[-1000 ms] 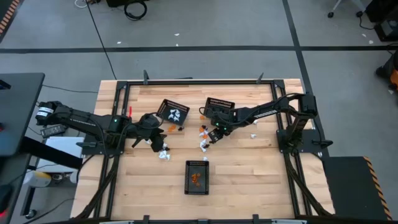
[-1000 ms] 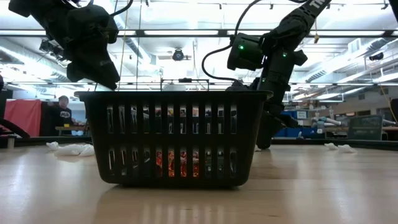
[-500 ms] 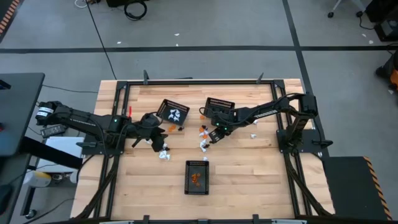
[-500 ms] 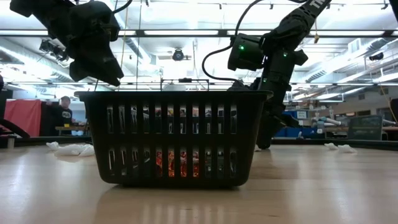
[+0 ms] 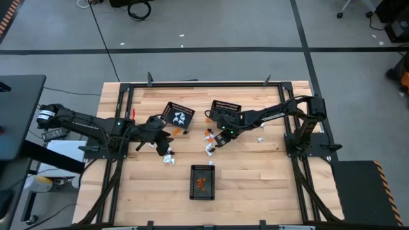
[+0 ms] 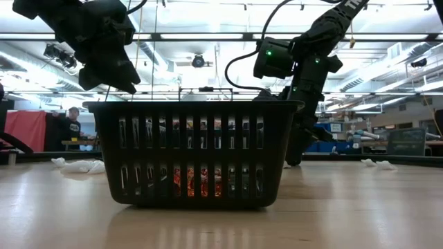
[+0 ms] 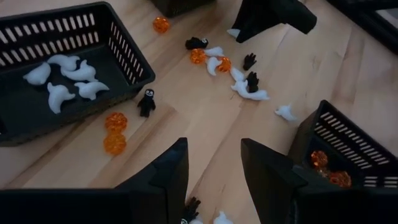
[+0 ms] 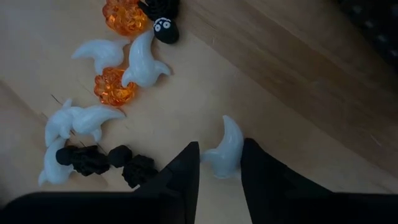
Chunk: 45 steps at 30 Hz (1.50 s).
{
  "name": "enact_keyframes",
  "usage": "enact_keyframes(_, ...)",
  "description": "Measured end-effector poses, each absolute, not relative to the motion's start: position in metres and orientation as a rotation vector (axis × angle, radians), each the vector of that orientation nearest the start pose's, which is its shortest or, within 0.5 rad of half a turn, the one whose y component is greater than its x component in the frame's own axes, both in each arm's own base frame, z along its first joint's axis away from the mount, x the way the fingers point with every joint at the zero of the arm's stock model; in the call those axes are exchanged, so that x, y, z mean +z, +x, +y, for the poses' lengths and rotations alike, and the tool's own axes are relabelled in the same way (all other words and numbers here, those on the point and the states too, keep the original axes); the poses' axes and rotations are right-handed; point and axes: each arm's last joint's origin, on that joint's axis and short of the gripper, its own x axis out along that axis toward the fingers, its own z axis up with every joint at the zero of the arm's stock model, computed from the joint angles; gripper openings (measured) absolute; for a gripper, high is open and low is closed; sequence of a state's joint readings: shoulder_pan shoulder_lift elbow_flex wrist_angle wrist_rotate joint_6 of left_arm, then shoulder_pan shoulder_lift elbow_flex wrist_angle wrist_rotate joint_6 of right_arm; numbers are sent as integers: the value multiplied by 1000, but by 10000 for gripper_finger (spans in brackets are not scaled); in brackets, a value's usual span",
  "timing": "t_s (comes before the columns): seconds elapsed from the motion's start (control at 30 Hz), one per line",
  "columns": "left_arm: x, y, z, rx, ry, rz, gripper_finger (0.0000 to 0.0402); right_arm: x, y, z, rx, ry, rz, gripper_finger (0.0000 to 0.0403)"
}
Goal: Sort Halloween decoration
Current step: Put the white ghost toy into the top left black basket, then put the black skeleton toy into the top right black basket
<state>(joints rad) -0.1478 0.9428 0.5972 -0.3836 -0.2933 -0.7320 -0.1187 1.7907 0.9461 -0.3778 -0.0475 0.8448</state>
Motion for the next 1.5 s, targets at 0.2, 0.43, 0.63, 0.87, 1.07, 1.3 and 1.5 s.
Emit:
enact_keyframes(0.2, 228, 187, -19, 407, -610, 603, 155, 137, 325, -37, -549, 817, 1112, 105)
enact_keyframes(0.43, 228, 187, -19, 404, -607, 602, 155, 146, 335, -41, -515, 820, 1074, 104)
enact_keyframes(0.63, 227, 186, -19, 406, -605, 607, 155, 150, 339, -41, -479, 836, 1047, 97)
enact_keyframes(0.87, 226, 185, -19, 415, -598, 629, 155, 152, 343, -41, -450, 837, 1013, 77)
enact_keyframes(1.07, 226, 185, -20, 392, -611, 641, 155, 152, 343, -41, -441, 806, 1014, 78)
enact_keyframes(1.3, 223, 184, -23, 310, -616, 713, 155, 152, 343, -41, -439, 780, 1010, 100)
enact_keyframes(1.5, 205, 176, -26, 297, -530, 951, 155, 154, 344, -41, -414, 811, 1002, 130)
